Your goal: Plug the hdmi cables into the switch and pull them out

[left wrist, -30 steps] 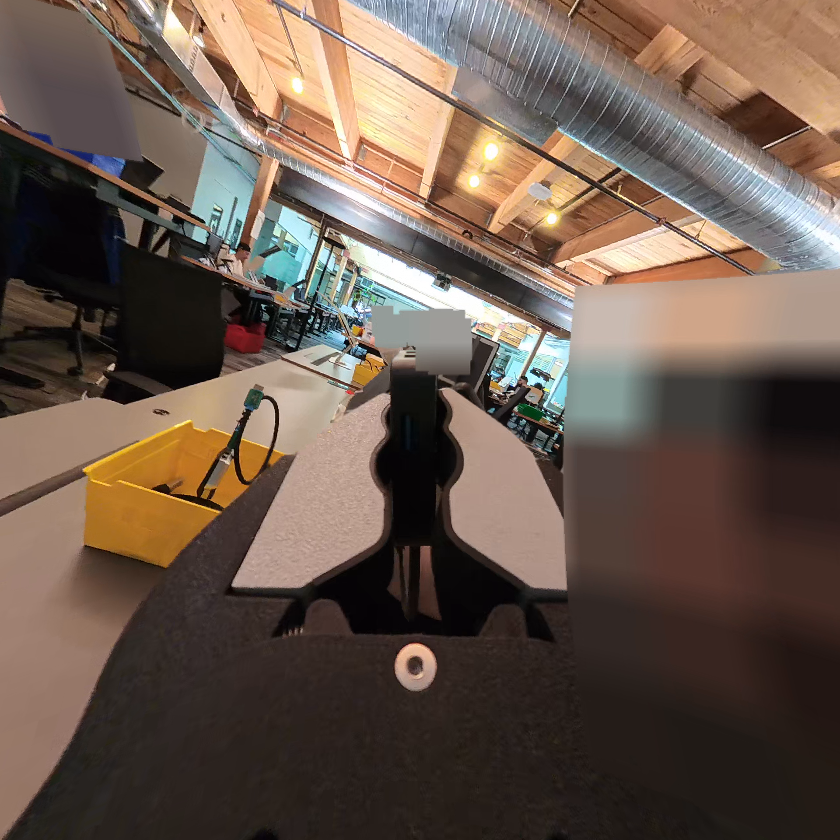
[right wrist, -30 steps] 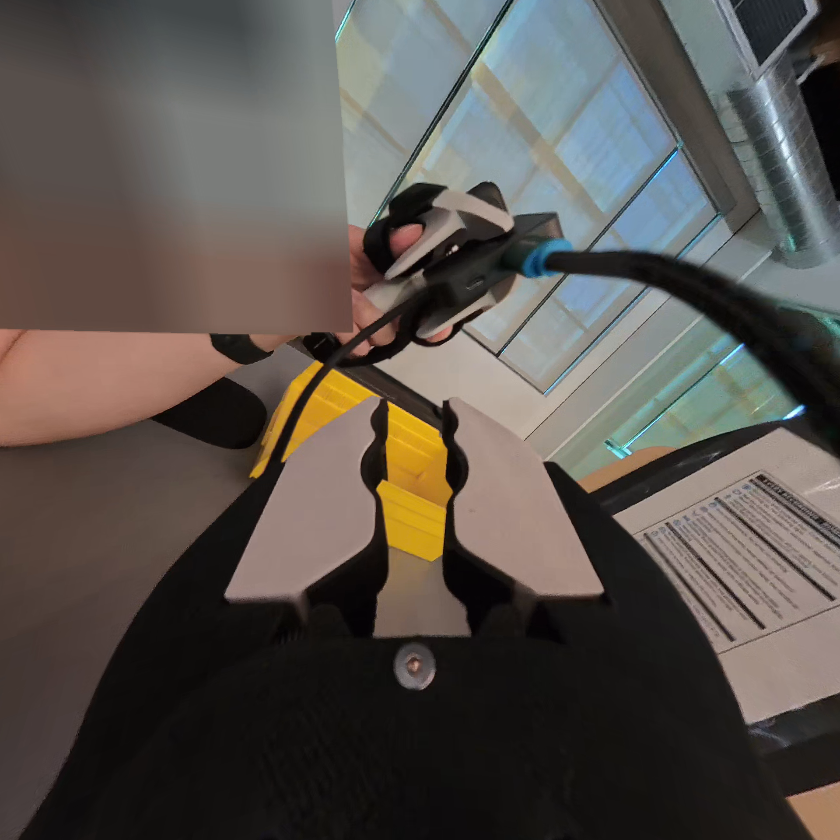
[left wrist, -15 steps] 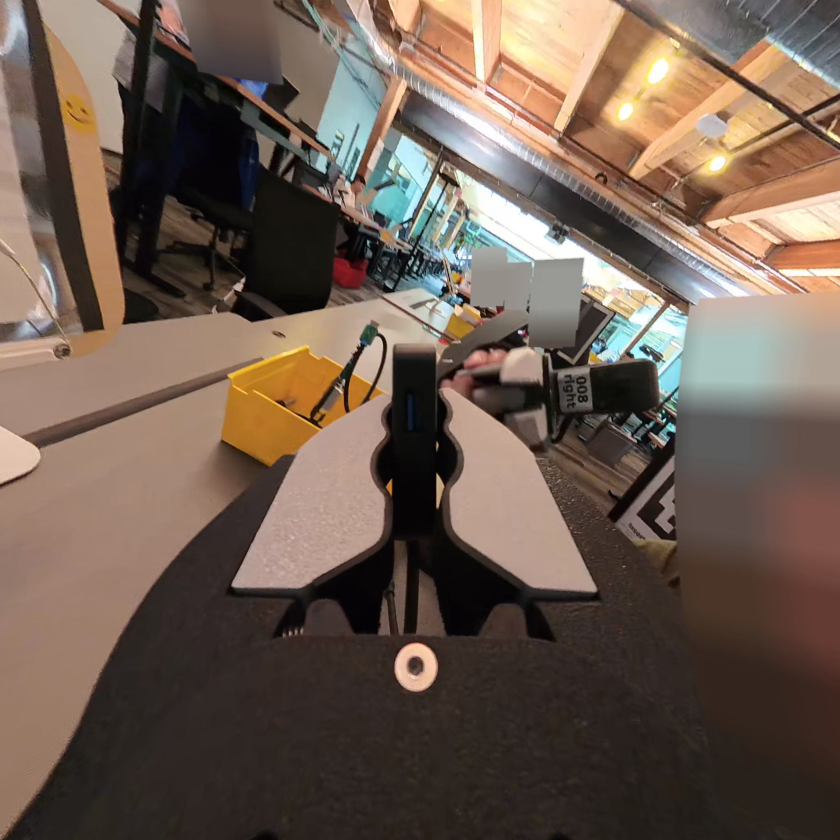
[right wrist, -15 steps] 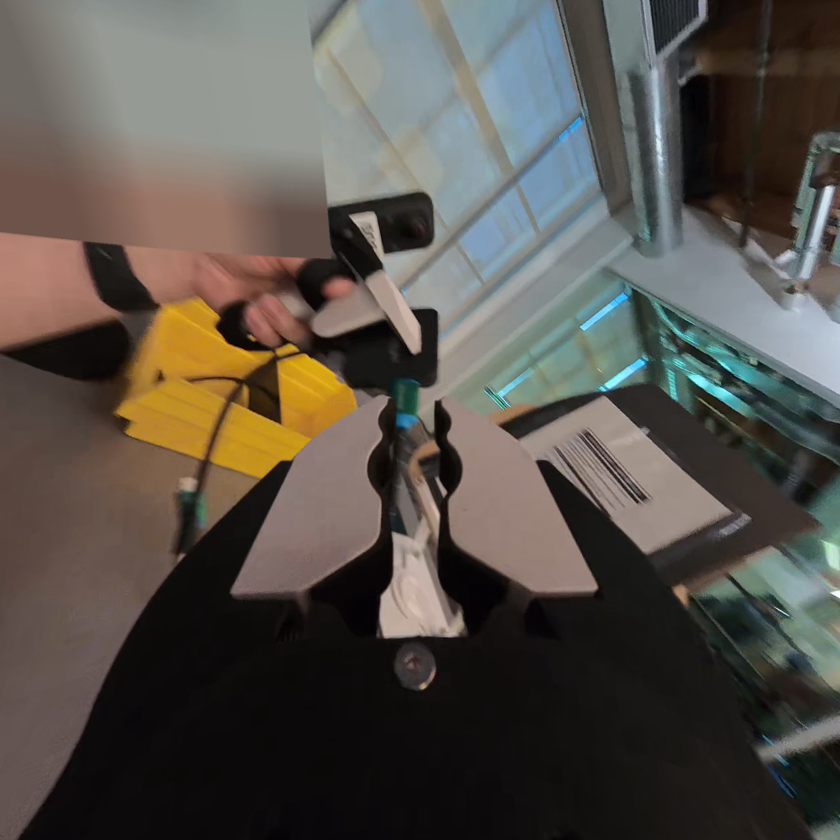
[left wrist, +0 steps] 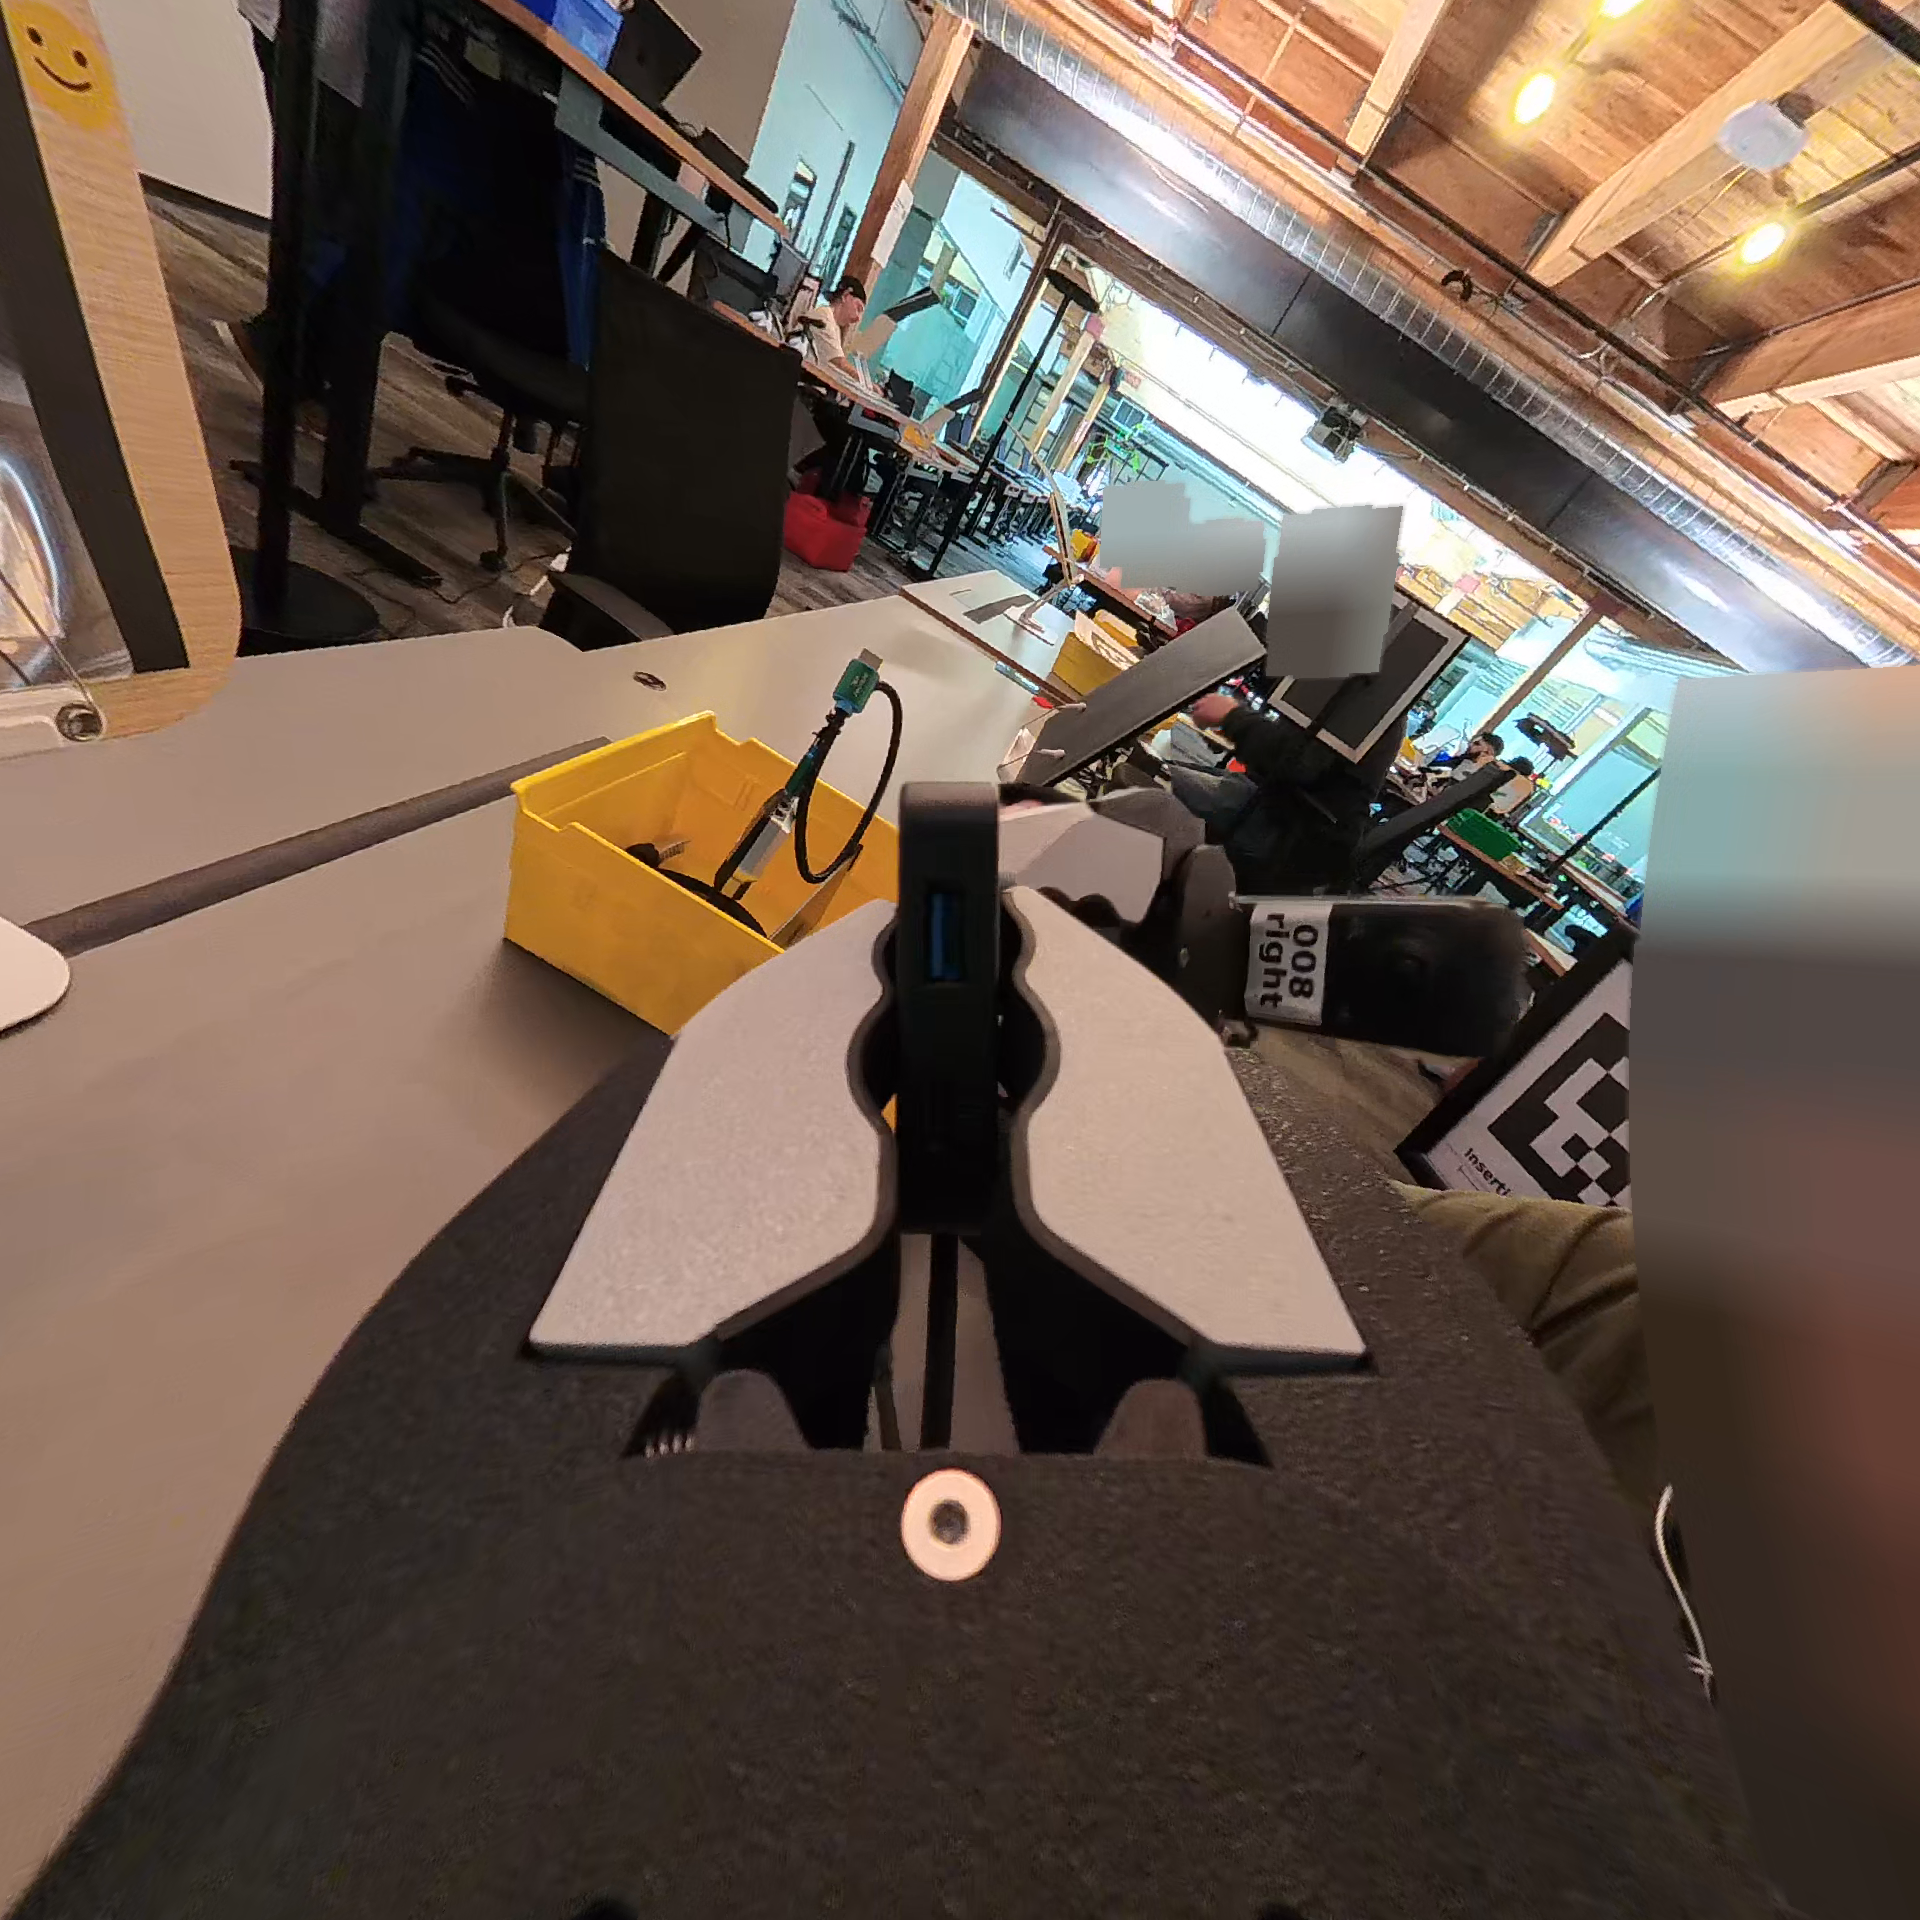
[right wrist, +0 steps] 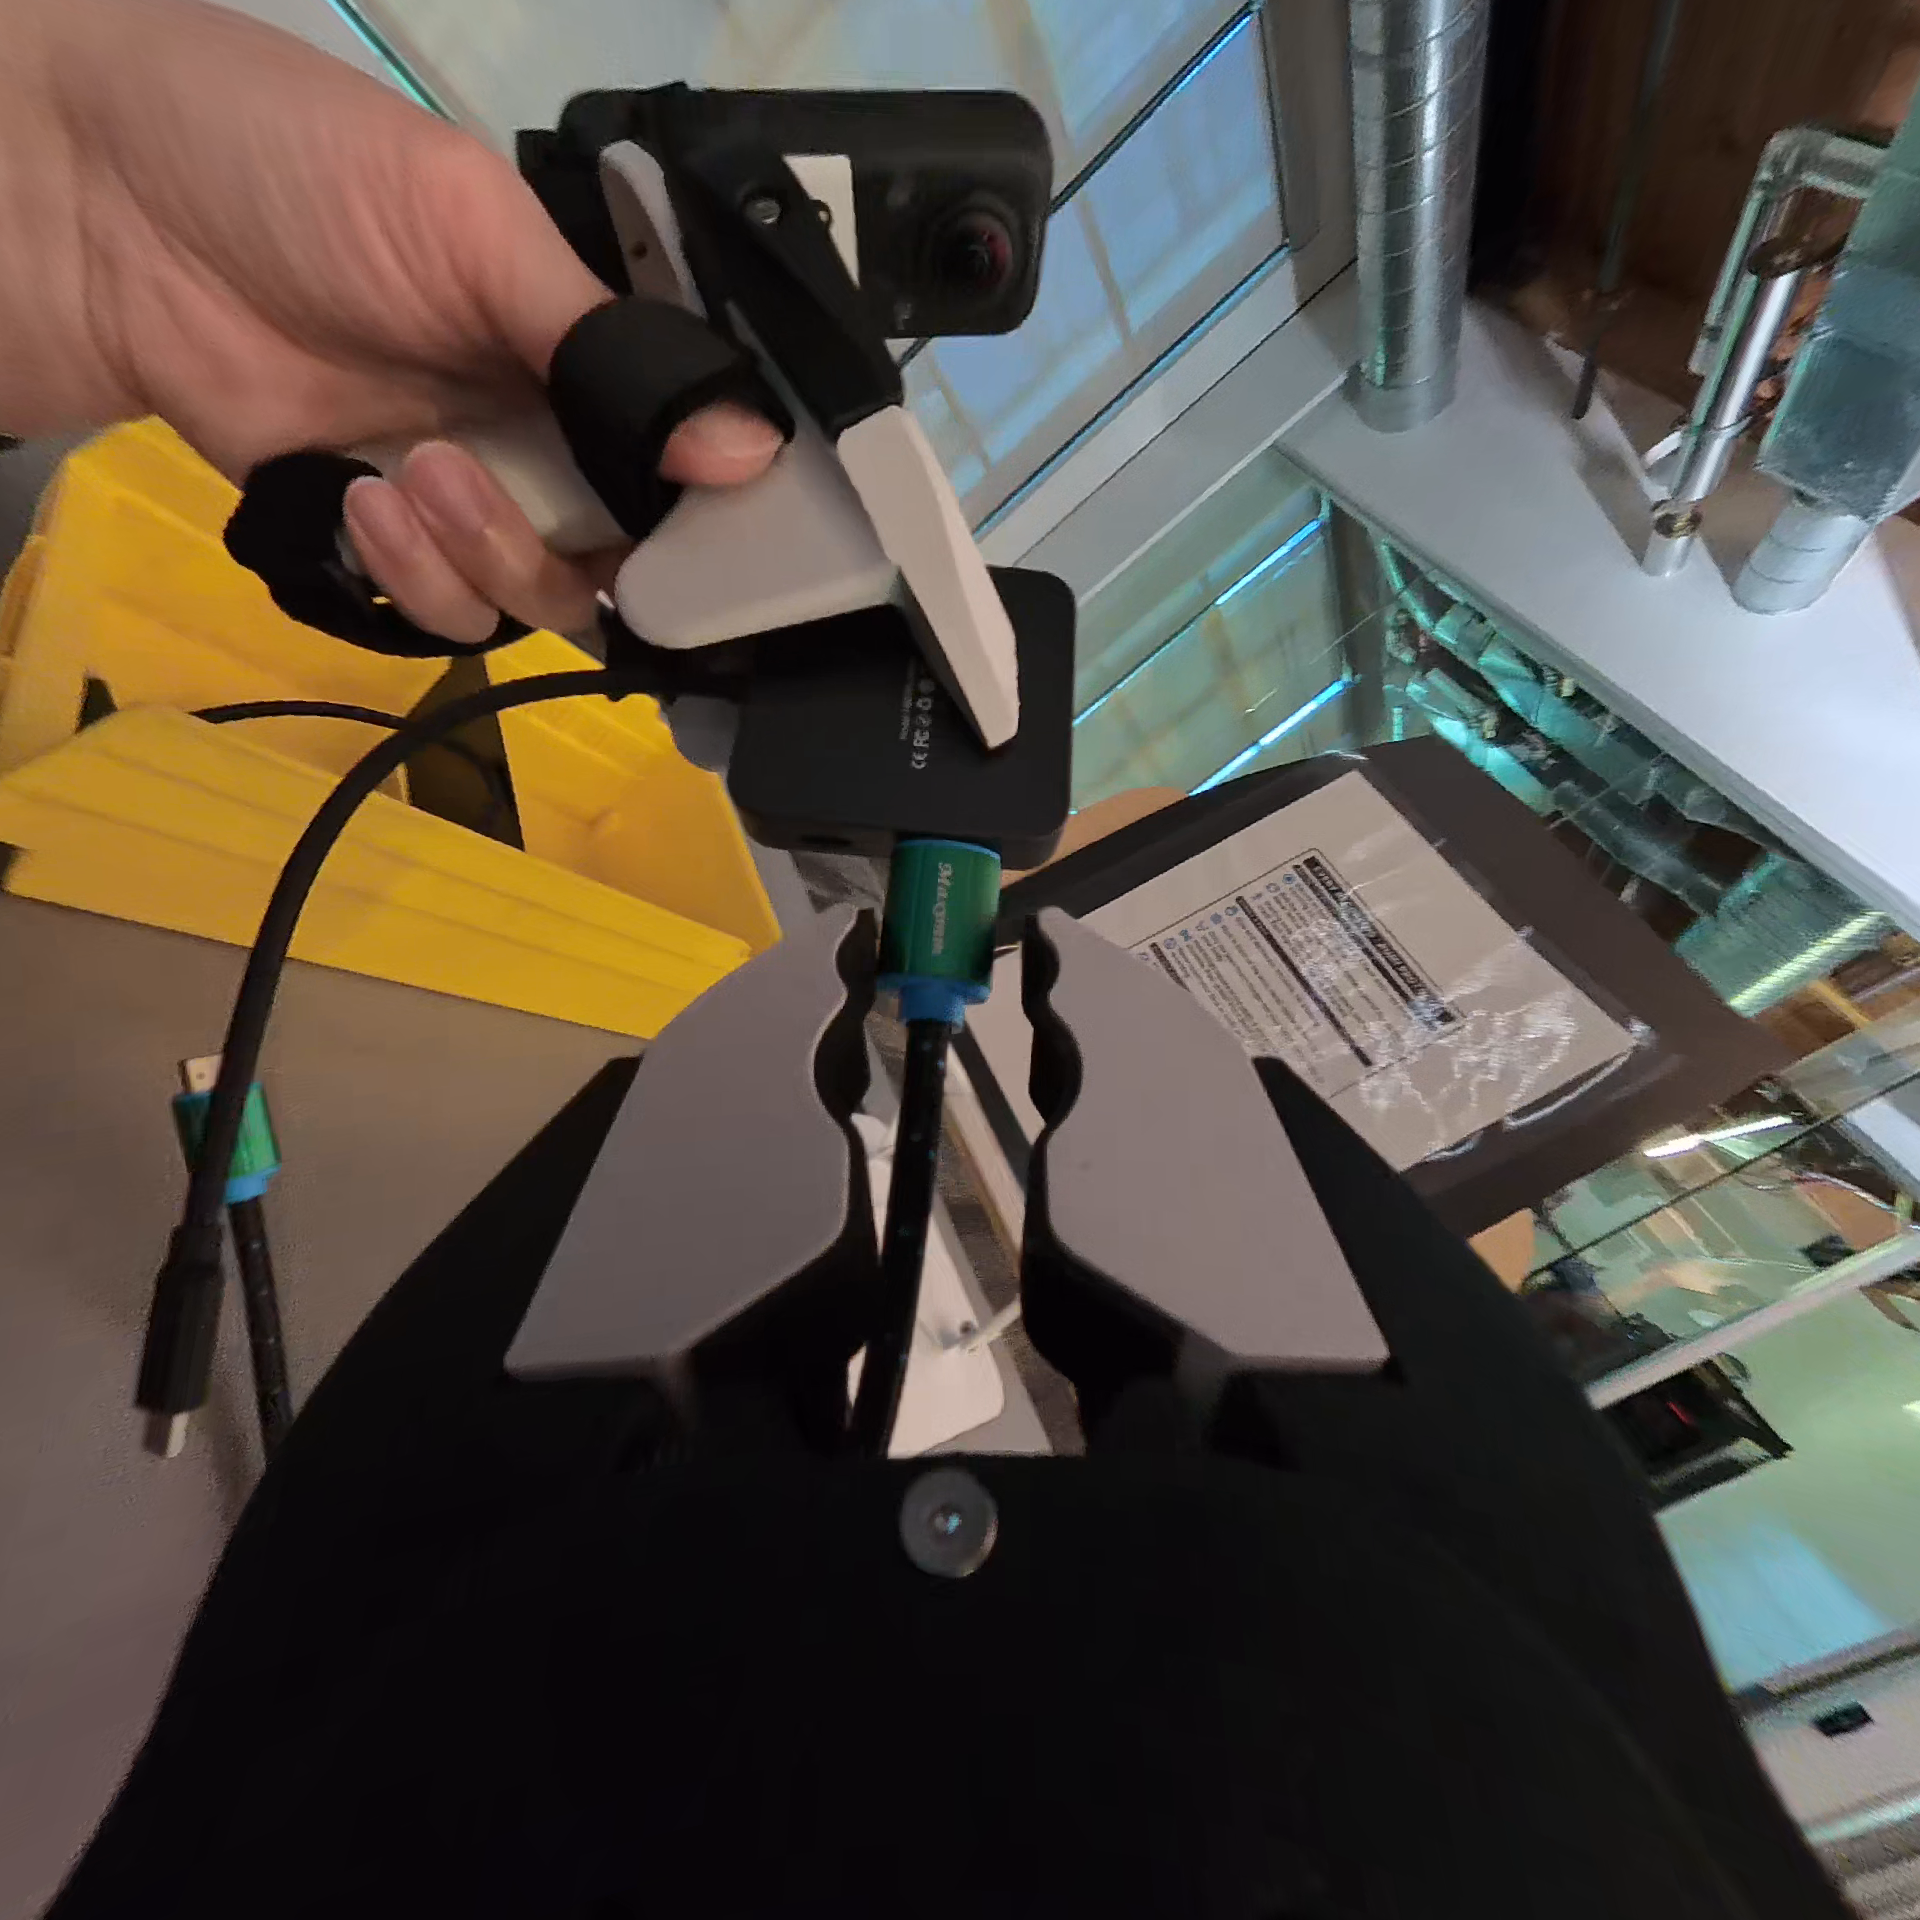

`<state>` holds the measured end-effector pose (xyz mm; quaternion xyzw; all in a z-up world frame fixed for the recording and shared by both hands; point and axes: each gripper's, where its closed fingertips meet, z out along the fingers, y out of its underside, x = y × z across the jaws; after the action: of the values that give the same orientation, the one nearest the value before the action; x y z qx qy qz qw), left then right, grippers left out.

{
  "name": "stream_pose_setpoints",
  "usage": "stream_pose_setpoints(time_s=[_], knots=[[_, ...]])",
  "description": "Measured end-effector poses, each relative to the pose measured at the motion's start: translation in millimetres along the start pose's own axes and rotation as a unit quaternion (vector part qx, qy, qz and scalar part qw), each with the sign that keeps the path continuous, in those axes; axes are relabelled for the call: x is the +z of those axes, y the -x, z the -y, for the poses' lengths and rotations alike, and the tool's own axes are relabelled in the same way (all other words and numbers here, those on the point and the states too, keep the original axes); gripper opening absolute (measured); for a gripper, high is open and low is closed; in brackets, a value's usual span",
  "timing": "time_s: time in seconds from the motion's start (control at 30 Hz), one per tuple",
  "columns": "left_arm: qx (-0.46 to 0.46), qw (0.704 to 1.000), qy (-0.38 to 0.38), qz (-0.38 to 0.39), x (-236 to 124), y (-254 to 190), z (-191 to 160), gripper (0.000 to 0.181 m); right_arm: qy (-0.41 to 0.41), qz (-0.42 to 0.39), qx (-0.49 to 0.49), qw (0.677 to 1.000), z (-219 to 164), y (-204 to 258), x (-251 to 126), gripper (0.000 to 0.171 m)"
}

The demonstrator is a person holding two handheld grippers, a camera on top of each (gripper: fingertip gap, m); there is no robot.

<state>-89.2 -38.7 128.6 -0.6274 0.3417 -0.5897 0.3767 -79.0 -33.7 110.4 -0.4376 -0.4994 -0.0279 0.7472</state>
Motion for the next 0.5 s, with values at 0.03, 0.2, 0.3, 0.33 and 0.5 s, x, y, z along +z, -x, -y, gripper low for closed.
stream_pose_setpoints(time_s=[0.03, 0.2, 0.3, 0.33, 0.5], knots=[[0.004, 1.000, 0.009, -0.004, 0.6, -1.2, -2.1, 0.014, -0.001, 0.019, 0.015, 1.000, 0.7, 1.9, -0.8, 0.028], [0.064, 0.994, 0.089, -0.021, 7.3, -16.0, -24.5, 0.014, -0.061, 0.193, 0.283, 0.938, 17.7, 8.6, -17.1, 0.039], [0.099, 0.987, 0.124, -0.021, 13.3, -23.6, -36.2, 0.014, -0.046, 0.242, 0.371, 0.895, 13.5, 9.9, -20.6, 0.033], [0.109, 0.985, 0.131, -0.022, 15.8, -25.9, -38.7, 0.014, -0.041, 0.269, 0.387, 0.881, 14.9, 16.7, -22.4, 0.031], [0.126, 0.978, 0.160, -0.049, 19.7, -35.7, -50.5, 0.014, -0.028, 0.357, 0.429, 0.829, 21.8, 34.4, -30.8, 0.022]])
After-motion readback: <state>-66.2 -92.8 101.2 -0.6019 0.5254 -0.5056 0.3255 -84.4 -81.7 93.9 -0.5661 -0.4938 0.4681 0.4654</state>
